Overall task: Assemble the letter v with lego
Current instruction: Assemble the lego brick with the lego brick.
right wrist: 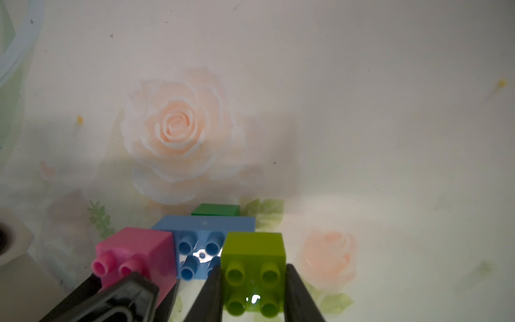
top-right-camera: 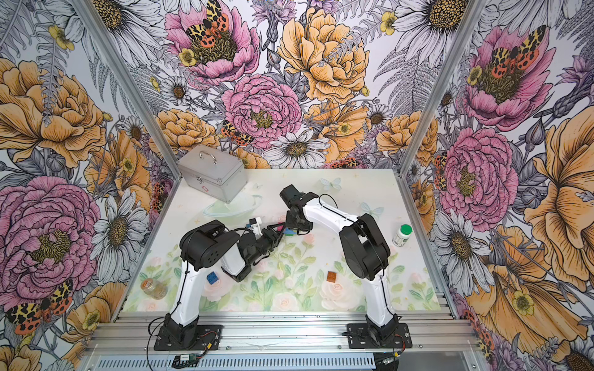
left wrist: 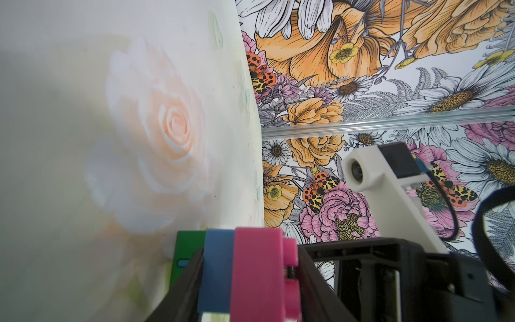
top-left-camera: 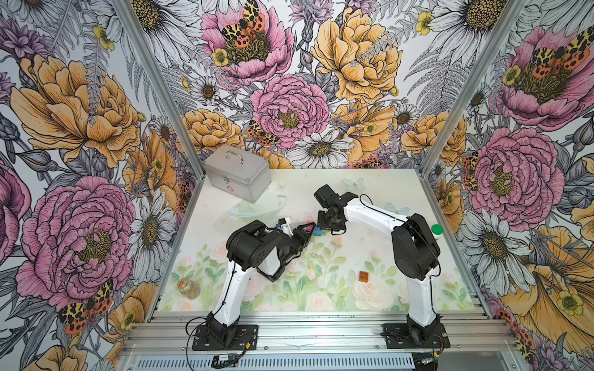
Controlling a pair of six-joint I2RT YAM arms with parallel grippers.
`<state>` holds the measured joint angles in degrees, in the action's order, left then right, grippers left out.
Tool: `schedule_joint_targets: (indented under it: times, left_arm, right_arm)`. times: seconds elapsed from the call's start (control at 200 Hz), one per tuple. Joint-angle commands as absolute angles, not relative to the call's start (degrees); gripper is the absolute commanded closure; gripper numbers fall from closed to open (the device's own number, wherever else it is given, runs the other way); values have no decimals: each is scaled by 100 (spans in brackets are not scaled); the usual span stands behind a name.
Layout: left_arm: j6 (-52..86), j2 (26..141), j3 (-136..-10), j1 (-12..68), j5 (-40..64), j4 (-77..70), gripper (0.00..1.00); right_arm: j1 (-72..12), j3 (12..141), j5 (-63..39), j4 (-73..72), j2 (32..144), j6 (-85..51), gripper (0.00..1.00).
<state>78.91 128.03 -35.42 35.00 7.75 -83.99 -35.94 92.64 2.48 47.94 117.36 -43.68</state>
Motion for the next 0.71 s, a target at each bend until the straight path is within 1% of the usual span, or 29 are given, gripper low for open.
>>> schedule_joint_targets:
  times: [0.0, 0.39, 0.505, 0.55, 0.7]
  left_arm:
    - [7699, 13523, -3008, 3479, 1117, -7851, 62]
    - [7805, 13597, -2627, 3481, 1109, -7869, 52]
    - [7822, 13623, -2576, 3486, 1107, -7869, 50]
    - [7844, 13646, -2567, 3486, 1108, -7866, 48]
    - [7918, 13686, -2534, 3497, 1125, -7884, 46]
  right_arm:
    - [-3674, 9175, -36, 4754, 12266, -4436, 98]
    - [-3665, 9419, 33, 4954, 12403, -4384, 98]
    - [-3656, 9471, 122, 5047, 12402, -4377, 98]
    - [-3648, 9490, 123, 5058, 12405, -4377, 98]
    - [-3642, 9547, 165, 5114, 12430, -4377, 98]
